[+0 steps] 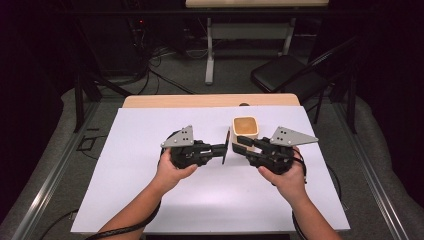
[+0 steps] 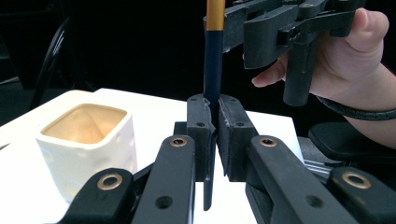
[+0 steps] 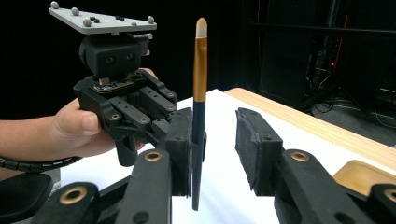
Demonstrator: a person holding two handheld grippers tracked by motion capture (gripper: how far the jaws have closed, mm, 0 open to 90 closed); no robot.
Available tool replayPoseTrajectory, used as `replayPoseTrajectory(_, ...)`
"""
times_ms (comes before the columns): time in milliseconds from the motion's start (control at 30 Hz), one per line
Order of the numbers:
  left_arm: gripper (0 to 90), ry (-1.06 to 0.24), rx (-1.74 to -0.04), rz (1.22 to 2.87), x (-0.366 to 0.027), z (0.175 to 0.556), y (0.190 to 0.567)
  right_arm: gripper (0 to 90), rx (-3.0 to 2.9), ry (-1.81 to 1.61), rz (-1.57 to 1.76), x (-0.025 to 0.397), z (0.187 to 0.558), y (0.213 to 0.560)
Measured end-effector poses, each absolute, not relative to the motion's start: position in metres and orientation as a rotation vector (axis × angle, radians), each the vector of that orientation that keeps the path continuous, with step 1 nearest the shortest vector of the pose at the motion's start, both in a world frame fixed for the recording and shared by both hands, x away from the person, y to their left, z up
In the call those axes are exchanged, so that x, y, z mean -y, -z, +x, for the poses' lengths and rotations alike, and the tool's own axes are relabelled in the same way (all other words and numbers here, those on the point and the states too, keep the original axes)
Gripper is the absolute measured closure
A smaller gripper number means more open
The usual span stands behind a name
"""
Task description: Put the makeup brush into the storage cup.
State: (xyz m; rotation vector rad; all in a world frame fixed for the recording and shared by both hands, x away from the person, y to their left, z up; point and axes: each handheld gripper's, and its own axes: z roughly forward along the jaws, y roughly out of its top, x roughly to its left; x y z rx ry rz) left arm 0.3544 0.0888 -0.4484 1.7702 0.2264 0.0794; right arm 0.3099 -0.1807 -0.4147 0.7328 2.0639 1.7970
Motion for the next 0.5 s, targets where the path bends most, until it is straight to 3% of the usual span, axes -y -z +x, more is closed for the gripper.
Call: replayPoseTrajectory(500,83.8,-0.074,-0.209,1.75,-0.0843,0.3499,0.4502,65.8,-2.053,-1.835,0.718,0.1716,0.3103,0.4082)
